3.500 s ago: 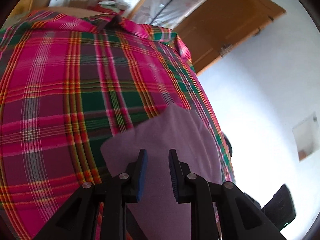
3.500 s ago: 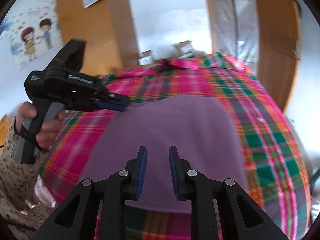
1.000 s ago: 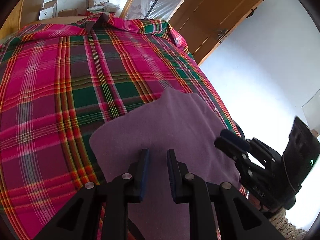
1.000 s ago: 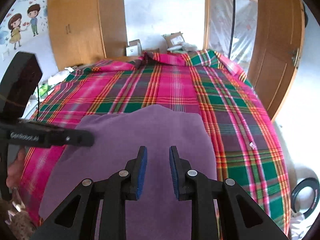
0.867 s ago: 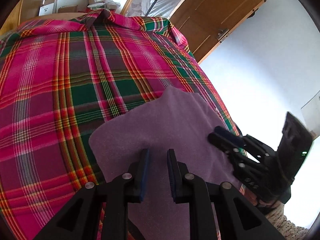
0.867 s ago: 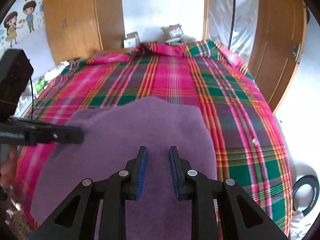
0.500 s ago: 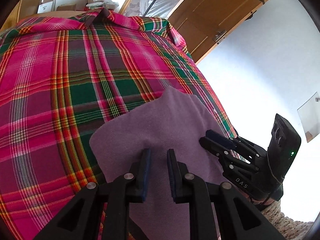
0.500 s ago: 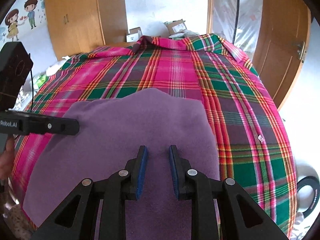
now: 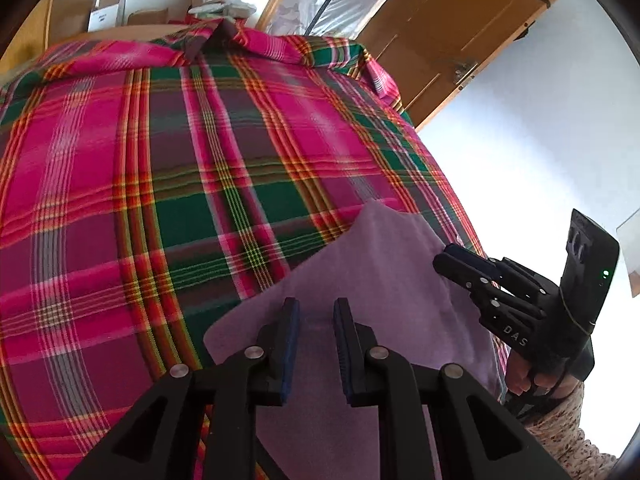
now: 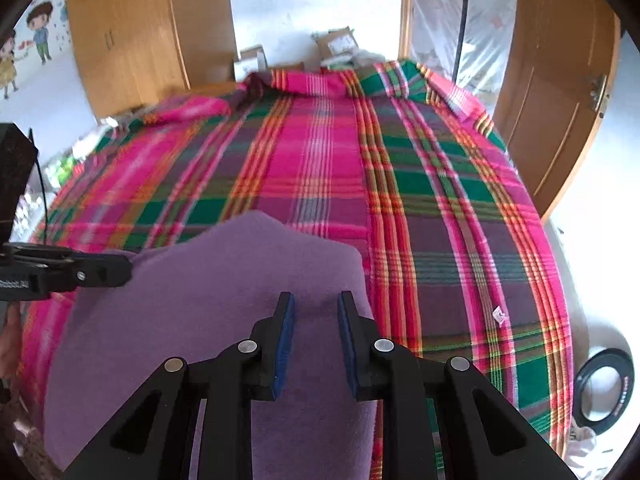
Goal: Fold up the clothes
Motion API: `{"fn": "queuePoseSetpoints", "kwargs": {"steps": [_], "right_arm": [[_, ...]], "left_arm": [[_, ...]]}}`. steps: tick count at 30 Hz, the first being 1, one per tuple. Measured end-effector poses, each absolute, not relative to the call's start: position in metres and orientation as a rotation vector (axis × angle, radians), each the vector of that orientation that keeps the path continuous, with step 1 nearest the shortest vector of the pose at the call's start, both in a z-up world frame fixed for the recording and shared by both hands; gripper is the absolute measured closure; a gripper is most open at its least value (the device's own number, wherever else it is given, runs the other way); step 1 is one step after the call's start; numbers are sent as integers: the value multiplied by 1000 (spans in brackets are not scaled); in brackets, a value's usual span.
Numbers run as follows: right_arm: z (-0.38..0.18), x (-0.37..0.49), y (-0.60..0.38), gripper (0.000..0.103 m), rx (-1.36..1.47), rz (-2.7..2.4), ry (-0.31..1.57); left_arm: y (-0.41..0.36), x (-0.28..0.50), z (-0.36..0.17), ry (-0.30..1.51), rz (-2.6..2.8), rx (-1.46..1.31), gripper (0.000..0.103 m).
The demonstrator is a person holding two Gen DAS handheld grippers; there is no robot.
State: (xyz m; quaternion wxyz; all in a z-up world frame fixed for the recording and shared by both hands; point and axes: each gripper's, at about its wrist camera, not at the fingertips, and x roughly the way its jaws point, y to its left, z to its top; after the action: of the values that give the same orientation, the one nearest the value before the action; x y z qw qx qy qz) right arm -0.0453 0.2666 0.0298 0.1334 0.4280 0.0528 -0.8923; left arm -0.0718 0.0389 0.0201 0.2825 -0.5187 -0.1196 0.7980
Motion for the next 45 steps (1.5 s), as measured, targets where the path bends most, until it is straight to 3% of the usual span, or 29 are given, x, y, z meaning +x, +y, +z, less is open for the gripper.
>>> {"fn": "queuePoseSetpoints", "kwargs": {"steps": [14, 27, 45], "right_arm": [[20, -49, 269, 81, 1243, -2587, 125], [42, 25, 289, 81, 1166, -2607, 157], [15, 75, 316, 81, 1165, -2617, -33]], "left_arm": [[36, -73, 15, -344, 2146, -1392, 85], [21, -30, 41, -307, 2193, -1308, 85], [27, 3, 32, -271, 2169, -1307, 84]]}}
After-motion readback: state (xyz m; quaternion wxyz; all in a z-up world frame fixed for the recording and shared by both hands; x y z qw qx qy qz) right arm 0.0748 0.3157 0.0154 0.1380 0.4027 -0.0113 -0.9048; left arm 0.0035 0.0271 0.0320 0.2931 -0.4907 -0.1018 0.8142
